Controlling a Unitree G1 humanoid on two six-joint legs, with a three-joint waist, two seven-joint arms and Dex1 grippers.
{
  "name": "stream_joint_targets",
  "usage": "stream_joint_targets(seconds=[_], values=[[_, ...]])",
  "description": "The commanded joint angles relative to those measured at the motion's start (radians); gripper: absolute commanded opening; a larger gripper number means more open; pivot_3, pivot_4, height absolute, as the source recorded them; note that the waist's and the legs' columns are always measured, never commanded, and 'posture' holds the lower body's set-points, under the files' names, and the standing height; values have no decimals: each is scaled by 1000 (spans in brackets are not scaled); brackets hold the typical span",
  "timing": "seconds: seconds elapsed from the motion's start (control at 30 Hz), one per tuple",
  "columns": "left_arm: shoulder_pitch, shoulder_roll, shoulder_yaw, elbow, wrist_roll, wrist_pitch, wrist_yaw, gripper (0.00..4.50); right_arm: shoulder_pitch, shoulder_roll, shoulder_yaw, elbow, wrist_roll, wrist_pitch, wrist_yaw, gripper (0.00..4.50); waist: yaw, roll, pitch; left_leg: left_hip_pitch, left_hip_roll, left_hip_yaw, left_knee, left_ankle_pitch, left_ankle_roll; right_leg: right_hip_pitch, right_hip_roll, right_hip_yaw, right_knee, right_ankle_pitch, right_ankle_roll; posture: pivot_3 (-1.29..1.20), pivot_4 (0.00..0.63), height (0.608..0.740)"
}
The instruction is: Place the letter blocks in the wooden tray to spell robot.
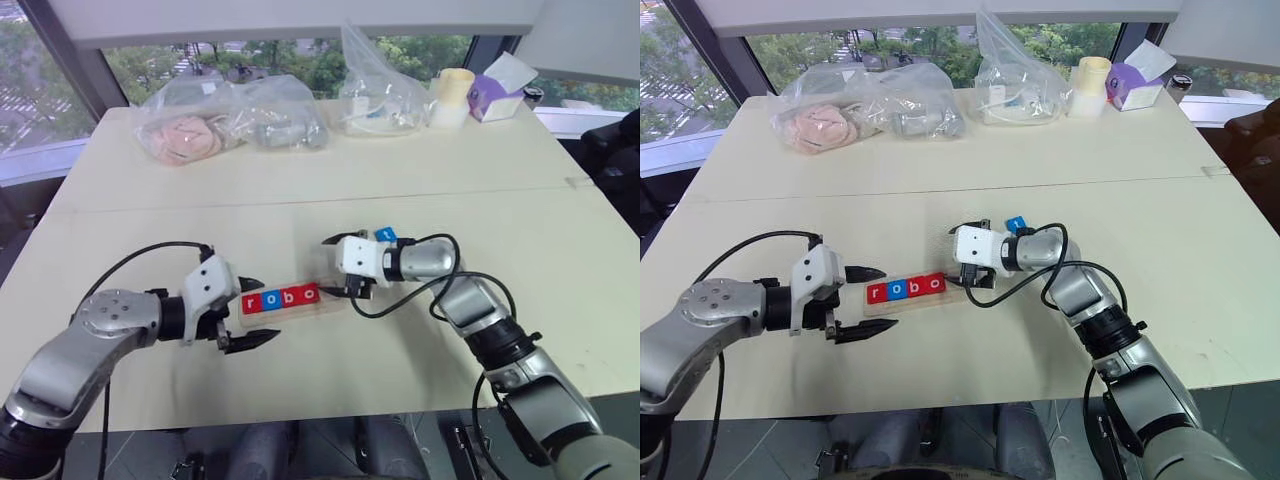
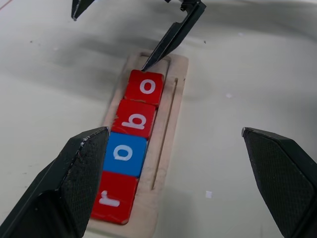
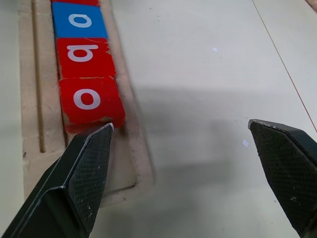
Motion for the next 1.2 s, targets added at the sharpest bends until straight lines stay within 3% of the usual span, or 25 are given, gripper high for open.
stream_joint_targets(seconds=[0.03,0.2,0.33,0.6,0.83,0.97,1.13,1.2], values=[[-11,4,9,-6,5,-21,-8,4500,-14,-32,-32,-29,-5,-8,-9,4483,0,0,0,0,0,0,0,0,0,0,0,0,0,0,0,0,150,740],[-15,21,26,6,8,-28,-28,4500,-21,-67,-80,-37,16,26,-18,4483,1,0,0,0,0,0,0,0,0,0,0,0,0,0,0,0,150,740],[-62,22,92,34,-51,-9,-39,4500,-7,-32,-256,-120,182,301,-64,4483,1,0,0,0,0,0,0,0,0,0,0,0,0,-1,-1,0,150,740],[-216,-22,108,143,-47,-15,7,4500,-50,139,-537,-101,303,857,-414,4483,1,0,0,-1,0,-1,0,0,0,-1,0,0,0,0,0,0,150,740],[-261,-80,-11,165,16,1,49,4500,-17,178,-466,-59,254,855,-551,4483,-4,1,0,-1,0,1,-1,0,0,-3,0,1,1,1,1,0,150,740],[-296,-153,-13,166,-5,14,75,4500,-6,198,-439,-32,242,818,-601,4483,-2,0,0,-1,0,1,0,0,0,-3,0,1,2,1,1,0,150,740],[-302,-176,-19,175,11,5,83,4500,5,212,-388,-25,226,790,-630,4483,-7,0,-1,-1,0,1,0,1,-1,-3,1,2,2,2,3,0,150,740],[-299,-184,-19,173,12,4,85,4500,11,219,-380,-34,224,779,-644,3970,-6,0,-1,-1,0,1,0,1,-1,-3,1,2,2,2,3,0,150,740]])
